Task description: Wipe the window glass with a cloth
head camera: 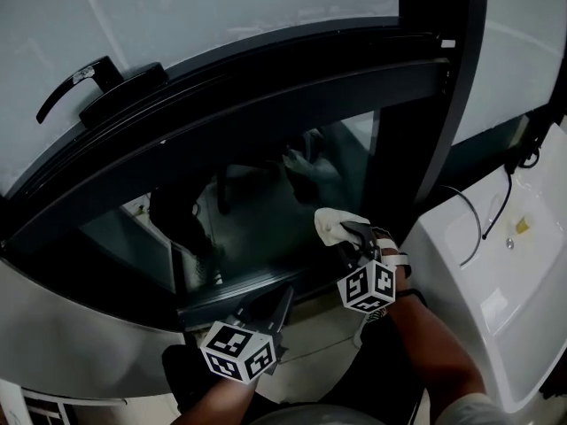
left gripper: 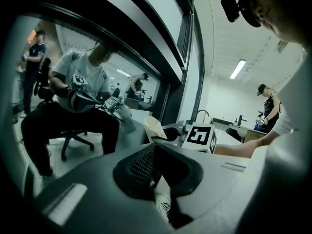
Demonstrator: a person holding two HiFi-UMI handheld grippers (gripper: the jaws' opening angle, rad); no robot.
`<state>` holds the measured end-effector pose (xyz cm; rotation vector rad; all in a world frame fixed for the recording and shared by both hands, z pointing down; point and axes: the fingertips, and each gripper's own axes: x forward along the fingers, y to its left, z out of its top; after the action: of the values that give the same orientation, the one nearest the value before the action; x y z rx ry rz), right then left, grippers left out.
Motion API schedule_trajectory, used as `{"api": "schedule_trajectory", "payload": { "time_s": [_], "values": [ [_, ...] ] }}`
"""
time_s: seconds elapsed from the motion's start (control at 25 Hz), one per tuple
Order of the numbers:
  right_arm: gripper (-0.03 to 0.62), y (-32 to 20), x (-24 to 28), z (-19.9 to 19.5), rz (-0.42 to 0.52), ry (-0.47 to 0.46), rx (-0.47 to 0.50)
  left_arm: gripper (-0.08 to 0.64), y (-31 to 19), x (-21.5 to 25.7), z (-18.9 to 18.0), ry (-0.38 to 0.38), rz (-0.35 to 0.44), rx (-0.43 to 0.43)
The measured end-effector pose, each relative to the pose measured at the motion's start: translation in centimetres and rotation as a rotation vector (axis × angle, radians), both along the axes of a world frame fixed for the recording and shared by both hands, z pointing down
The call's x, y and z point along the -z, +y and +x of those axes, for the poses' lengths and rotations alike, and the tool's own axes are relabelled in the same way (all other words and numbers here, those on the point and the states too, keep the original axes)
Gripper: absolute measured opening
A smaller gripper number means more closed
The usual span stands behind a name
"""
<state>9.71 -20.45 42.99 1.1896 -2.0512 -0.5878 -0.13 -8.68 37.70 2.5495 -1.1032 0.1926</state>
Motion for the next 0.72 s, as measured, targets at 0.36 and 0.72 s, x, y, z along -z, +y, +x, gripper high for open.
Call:
{"api": "schedule_trajectory", "payload": {
  "time_s": [0.36,0.72],
  "values": [
    [0.086,1.8,10.9,-1.5,0.301,0.251,0.023,0.017,-0.4,1.2,-2.3,0.03,0.016,0.035],
    [0.086,0.8,20.6,-3.5,0.618,0.48,-0.048,0.017,-0.4,2.6,-3.8,0.052,0.032,0.045]
  ]
}}
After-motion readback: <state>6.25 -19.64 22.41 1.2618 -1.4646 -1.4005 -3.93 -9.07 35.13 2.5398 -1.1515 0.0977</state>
